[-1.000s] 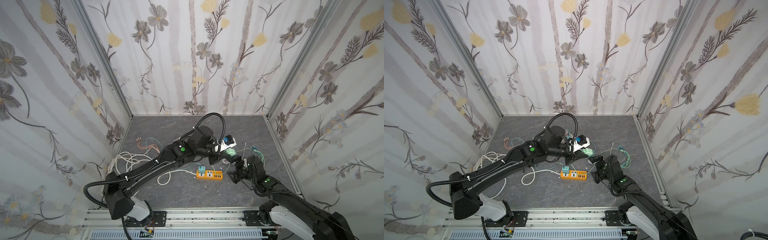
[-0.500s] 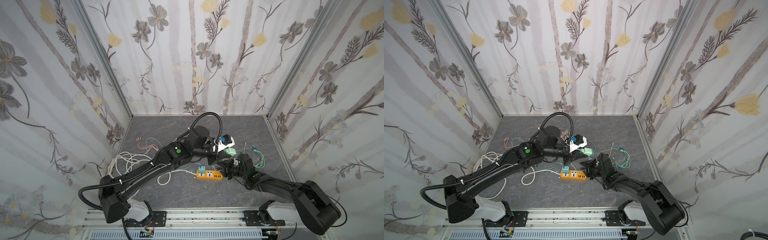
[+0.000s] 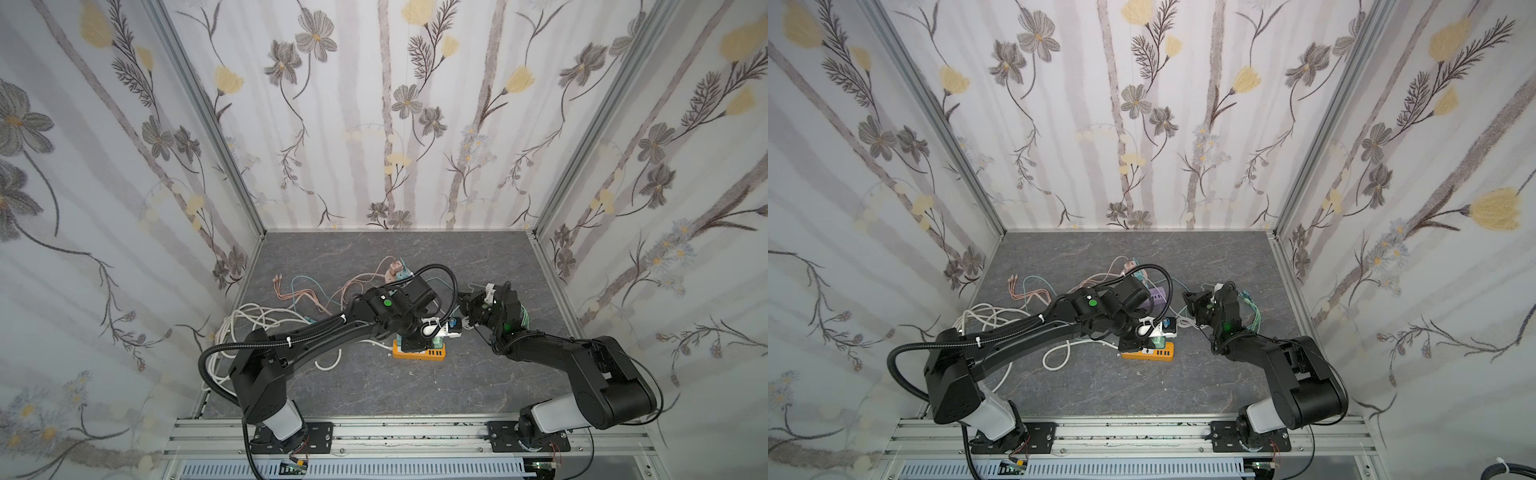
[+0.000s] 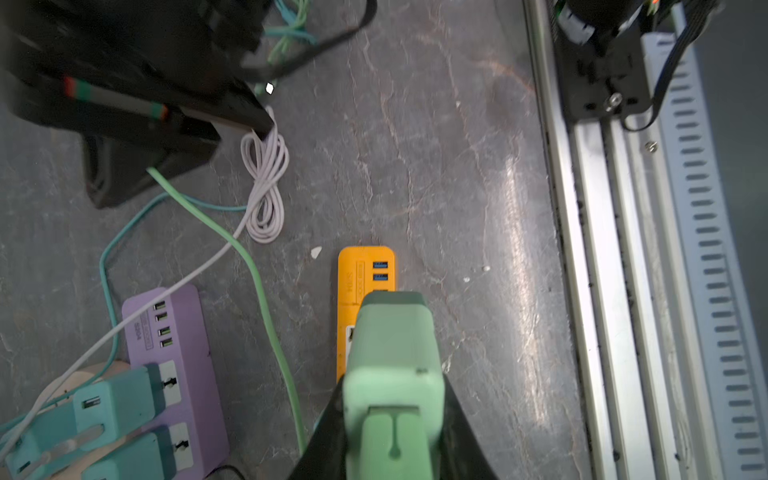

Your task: Insert the plug

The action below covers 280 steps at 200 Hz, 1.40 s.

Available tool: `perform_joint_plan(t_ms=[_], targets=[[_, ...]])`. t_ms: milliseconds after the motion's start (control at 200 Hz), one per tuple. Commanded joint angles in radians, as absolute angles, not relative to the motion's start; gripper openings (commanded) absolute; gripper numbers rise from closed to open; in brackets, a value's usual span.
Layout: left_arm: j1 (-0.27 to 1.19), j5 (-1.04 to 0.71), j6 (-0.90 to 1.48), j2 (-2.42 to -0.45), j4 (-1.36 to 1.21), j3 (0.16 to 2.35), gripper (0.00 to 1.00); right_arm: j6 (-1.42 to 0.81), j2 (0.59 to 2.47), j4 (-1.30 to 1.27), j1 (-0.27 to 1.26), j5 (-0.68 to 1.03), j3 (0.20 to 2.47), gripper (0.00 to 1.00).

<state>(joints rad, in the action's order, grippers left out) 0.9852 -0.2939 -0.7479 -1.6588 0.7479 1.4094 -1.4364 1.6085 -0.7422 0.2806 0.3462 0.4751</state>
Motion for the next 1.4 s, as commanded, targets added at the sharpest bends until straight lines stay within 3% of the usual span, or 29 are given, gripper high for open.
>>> perform_joint_plan(t_ms=[0, 300, 1394], targets=[[0.976, -0.173, -0.835, -1.732, 0.886, 1.494, 0.0, -1.266, 1.545, -0.601, 0.282, 0.36, 0.508, 0.0], [0.961, -0.146, -0.861, -1.867, 0.933, 1.584, 0.0, -1.086, 1.354, -0.264, 0.281, 0.259, 0.567, 0.0], [0.912, -0.198, -0.866, -1.963, 0.834, 1.51, 0.0, -1.055, 1.359, -0.207, 0.281, 0.309, 0.588, 0.0]])
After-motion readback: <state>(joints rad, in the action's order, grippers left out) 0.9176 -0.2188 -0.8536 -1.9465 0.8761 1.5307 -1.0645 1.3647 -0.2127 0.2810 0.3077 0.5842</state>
